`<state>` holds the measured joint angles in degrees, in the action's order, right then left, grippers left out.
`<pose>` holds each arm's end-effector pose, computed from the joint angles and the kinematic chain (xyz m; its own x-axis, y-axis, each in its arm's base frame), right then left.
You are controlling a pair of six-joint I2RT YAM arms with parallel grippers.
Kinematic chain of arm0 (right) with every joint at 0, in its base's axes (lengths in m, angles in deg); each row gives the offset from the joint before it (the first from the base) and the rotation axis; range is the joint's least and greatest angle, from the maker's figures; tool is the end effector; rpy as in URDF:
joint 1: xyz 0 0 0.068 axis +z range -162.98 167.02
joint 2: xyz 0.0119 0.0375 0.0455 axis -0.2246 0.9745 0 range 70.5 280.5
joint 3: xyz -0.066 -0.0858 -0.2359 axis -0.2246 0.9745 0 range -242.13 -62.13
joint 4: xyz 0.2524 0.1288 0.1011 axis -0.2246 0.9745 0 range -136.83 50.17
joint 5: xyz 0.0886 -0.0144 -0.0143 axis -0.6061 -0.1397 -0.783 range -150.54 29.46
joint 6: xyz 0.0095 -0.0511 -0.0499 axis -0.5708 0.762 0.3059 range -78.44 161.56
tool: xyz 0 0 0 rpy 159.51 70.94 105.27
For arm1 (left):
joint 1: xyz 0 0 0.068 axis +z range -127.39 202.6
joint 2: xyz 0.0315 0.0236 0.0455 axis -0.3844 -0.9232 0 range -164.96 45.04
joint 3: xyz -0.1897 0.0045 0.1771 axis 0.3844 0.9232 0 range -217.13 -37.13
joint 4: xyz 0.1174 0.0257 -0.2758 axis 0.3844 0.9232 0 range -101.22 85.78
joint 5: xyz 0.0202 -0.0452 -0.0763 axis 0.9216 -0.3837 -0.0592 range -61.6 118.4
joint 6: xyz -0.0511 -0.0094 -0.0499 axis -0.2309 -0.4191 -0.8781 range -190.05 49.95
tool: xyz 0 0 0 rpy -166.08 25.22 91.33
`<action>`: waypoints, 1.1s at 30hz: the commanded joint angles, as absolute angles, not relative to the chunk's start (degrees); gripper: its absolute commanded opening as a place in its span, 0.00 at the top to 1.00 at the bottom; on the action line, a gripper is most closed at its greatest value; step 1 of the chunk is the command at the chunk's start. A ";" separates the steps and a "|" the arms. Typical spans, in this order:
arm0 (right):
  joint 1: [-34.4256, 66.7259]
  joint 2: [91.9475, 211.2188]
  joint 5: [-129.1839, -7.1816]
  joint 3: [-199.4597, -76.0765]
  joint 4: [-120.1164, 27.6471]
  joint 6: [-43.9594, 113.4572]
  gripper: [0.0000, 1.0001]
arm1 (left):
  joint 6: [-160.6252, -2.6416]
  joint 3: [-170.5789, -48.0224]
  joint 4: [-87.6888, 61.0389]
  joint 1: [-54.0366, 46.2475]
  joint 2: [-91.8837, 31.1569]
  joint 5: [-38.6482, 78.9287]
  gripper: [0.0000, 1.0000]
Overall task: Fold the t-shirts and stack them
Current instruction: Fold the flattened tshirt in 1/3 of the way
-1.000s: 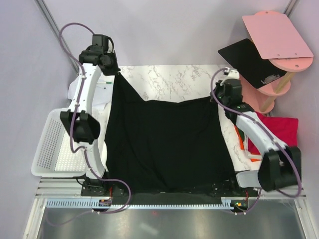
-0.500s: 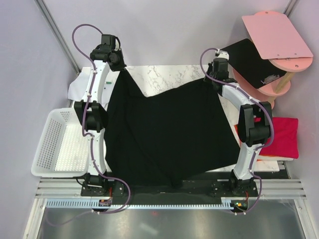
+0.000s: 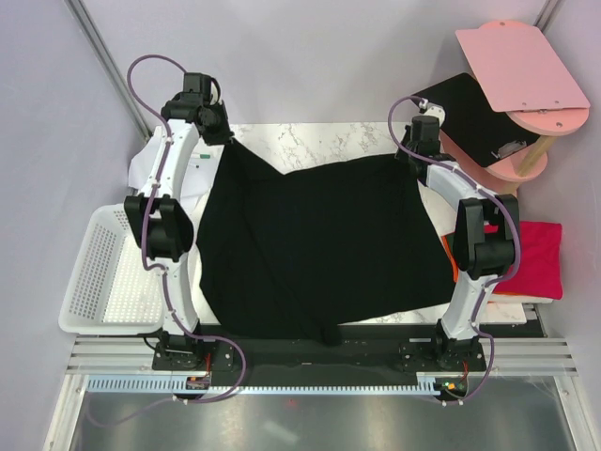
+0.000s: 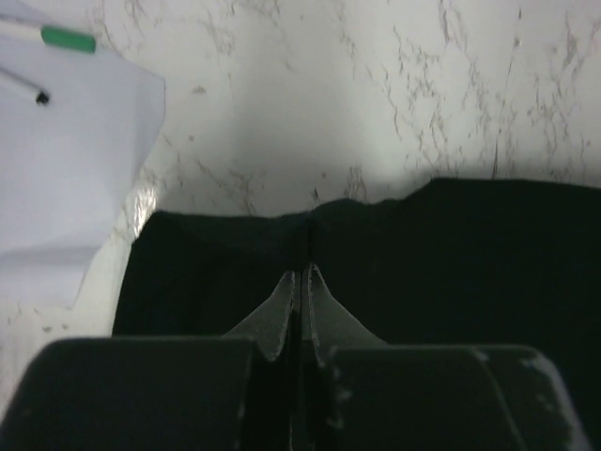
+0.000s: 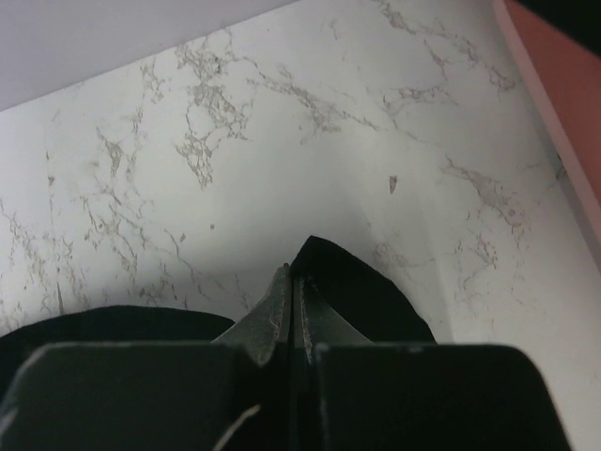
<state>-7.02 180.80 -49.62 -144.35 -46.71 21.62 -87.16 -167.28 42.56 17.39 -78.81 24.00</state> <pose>0.5033 0.0411 0.2036 -0.4200 0.2929 -0.8590 0.2205 0.9510 0.2165 0.5253 -0.0525 0.3141 -0.7434 -0.2267 -0.6292 -0.0799 0.9642 -0.2529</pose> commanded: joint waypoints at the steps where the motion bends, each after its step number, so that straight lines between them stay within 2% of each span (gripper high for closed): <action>1: -7.00 175.89 -51.75 -143.43 -46.92 21.00 1.00 | -89.12 -158.44 41.43 17.51 -68.53 20.05 0.98; 5: -7.09 172.99 -51.75 -141.85 -42.71 20.91 1.00 | -89.83 -149.04 41.34 17.51 -61.49 19.61 0.98; 18: -7.53 165.34 -49.39 -135.18 -34.26 22.05 1.00 | -90.53 -136.28 45.64 17.51 -46.37 18.30 0.98; 33: -7.62 165.95 -46.04 -129.46 -29.96 22.31 1.00 | -91.94 -119.49 47.14 17.51 -31.96 15.49 0.98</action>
